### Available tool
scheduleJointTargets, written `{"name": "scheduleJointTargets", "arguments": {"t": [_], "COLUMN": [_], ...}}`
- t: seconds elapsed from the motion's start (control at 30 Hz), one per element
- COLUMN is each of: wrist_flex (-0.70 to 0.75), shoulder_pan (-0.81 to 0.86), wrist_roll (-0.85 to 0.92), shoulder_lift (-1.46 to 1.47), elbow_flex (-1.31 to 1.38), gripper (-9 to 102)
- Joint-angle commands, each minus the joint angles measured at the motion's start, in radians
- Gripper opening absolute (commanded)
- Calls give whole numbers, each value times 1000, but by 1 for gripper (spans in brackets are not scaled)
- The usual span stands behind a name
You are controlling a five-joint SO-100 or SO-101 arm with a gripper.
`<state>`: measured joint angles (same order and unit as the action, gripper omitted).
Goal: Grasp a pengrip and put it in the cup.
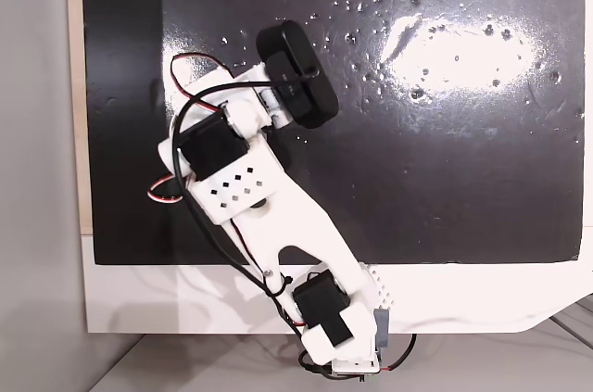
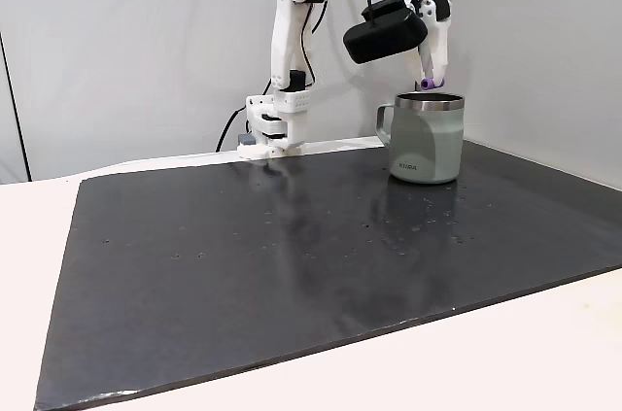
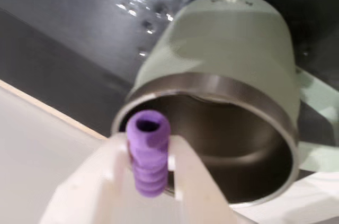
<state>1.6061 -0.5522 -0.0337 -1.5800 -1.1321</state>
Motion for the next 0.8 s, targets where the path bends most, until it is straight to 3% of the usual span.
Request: {"name": "scheduleJointTargets", "arguments": {"t": [0.0, 0.33, 0.53, 0.77], "wrist_flex": [20, 41, 43, 44], "shoulder_pan": [-44, -101, -109, -109], "wrist_roll": [20, 58, 54, 52], "shoulder_lift": [0, 26, 26, 25], "elbow_flex": [54, 25, 26, 26], "gripper": [0, 0, 17, 17]}}
